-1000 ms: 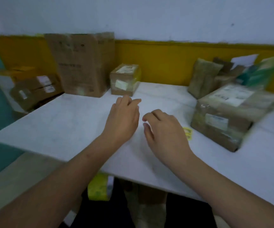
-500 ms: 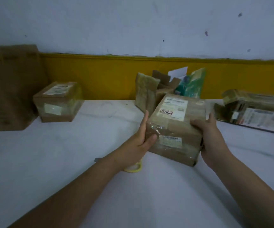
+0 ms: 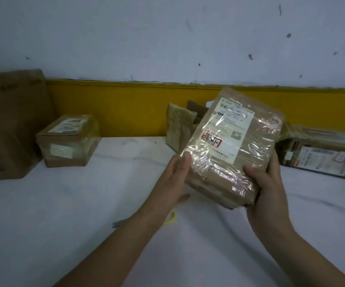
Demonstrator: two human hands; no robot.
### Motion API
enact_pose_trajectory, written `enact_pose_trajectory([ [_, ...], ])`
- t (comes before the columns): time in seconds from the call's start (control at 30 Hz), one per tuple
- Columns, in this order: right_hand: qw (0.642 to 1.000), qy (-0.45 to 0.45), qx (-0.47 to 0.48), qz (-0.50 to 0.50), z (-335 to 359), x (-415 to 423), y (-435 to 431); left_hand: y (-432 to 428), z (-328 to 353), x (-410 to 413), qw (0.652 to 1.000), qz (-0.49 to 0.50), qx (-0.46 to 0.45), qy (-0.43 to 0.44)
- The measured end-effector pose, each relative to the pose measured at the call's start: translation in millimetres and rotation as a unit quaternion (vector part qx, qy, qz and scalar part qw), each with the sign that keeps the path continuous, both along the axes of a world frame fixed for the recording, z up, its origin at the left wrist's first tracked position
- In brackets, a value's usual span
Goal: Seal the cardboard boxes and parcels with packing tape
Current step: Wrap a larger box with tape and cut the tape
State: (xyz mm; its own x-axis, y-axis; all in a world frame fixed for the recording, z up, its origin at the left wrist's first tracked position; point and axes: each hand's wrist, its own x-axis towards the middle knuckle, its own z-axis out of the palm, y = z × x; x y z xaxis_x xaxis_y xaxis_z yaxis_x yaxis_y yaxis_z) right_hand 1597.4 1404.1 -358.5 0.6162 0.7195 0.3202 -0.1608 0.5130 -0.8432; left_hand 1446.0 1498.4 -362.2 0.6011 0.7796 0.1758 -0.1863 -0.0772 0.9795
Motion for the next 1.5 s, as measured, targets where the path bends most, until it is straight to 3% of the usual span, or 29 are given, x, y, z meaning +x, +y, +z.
enact_pose_trajectory([
  [0.07,0.995,-0.093,0.021,-0.002,1.4,-9.0,1.1,4.5,3.7,-9.7,0.997,-0.027,-0.069,-0.026],
  [0.17,0.982,-0.187,0.011,0.01,12.3,-22.9,12.5,10.4,6.4,-25.2,0.996,0.042,-0.043,-0.062],
  [0.27,0.973,-0.223,-0.045,-0.026,27.2,-34.8,35.8,14.5,10.4,-31.4,0.979,0.164,0.088,-0.084],
  [0.37,0.948,-0.284,-0.122,-0.073,38.0,-54.5,62.8,17.1,12.9,-40.3,0.918,0.291,0.268,-0.022],
  [0.47,0.952,-0.271,-0.142,0.011,42.7,-74.6,96.6,31.4,5.4,-49.2,0.862,0.371,0.347,0.017],
  [0.6,0.974,-0.153,-0.112,0.126,42.8,-85.4,134.4,56.7,-6.4,-56.5,0.792,0.44,0.411,0.101],
  [0.63,0.979,-0.128,-0.101,0.124,40.1,-85.9,142.7,59.7,-7.3,-56.6,0.795,0.433,0.408,0.118],
  [0.7,0.986,-0.107,-0.091,0.095,33.3,-83.2,155.3,63.3,-8.0,-56.4,0.833,0.399,0.367,0.108],
  [0.8,0.97,-0.206,-0.095,0.083,29.8,-83.9,156.6,76.2,-12.8,-60.1,0.888,0.38,0.257,0.026],
  [0.93,0.955,-0.263,-0.102,0.093,22.7,-84.8,154.7,88.2,-16.8,-66.5,0.919,0.354,0.158,-0.065],
  [1.07,0.938,-0.3,-0.14,0.104,25.2,-77.5,161.8,82.8,-8.6,-68.3,0.922,0.36,0.114,-0.088],
  [1.2,0.877,-0.44,-0.195,-0.008,16.7,-64.7,170.9,98.0,-8.5,-75.7,0.922,0.352,-0.06,-0.151],
  [1.27,0.905,-0.365,-0.217,0.008,10.5,-62.8,170.1,107.0,-14.3,-79.7,0.923,0.33,-0.118,-0.156],
  [1.33,0.939,-0.259,-0.221,0.054,0.8,-60.8,167.9,112.5,-21.6,-81.1,0.925,0.339,-0.103,-0.135],
  [1.37,0.945,-0.249,-0.207,0.048,-4.0,-61.0,168.8,113.0,-24.7,-81.2,0.928,0.348,-0.07,-0.113],
  [1.5,0.961,-0.204,-0.185,-0.029,-15.3,-66.9,178.0,107.8,-22.9,-84.0,0.931,0.328,0.157,-0.039],
])
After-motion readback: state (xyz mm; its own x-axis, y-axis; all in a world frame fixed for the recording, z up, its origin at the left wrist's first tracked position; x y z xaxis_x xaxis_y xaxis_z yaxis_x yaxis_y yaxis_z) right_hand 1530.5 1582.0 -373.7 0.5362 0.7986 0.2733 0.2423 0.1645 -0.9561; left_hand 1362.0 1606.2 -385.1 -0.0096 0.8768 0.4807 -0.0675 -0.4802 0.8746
